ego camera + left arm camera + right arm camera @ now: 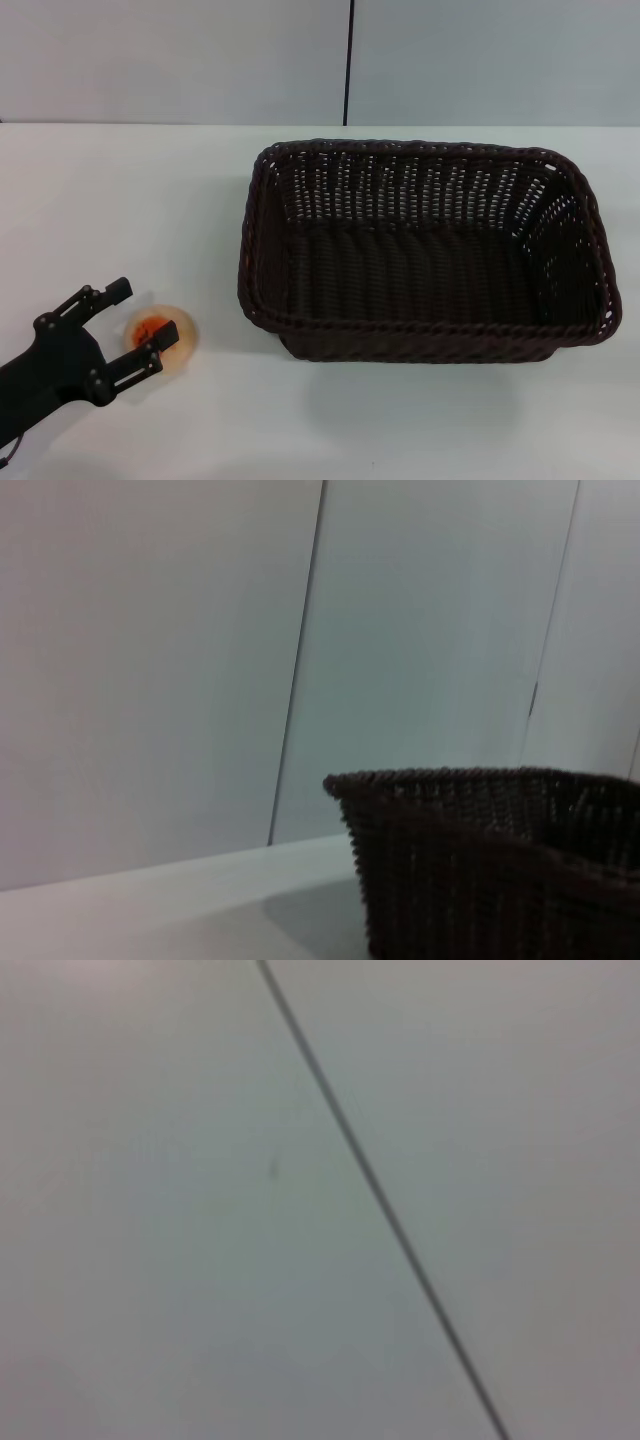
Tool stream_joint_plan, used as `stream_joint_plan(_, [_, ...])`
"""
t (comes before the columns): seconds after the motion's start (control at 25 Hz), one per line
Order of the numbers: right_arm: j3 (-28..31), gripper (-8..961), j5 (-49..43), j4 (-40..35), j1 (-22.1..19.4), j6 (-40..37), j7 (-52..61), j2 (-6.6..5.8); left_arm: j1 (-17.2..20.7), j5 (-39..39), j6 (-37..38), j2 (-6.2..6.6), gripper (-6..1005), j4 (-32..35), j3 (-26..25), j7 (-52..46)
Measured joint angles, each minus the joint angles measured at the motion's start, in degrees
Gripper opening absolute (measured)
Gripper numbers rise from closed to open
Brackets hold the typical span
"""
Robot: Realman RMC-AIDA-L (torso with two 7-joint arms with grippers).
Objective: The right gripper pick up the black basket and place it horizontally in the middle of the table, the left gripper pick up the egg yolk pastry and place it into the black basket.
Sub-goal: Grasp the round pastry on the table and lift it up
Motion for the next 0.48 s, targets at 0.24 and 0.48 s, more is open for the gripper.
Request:
stream_joint_plan(0.24, [3.18, 447, 0.04, 1.54, -0.01, 0.11, -0.43, -0.02, 0.44, 0.00, -2.93, -0.06, 786, -0.17, 0.66, 2.46])
stream_joint_plan(0.48, [3.21, 447, 0.07, 2.66, 0.56, 0.32, -0.81, -0.03, 0.36, 0.00, -5.36, 0.02, 784, -0.16, 2.92, 3.16])
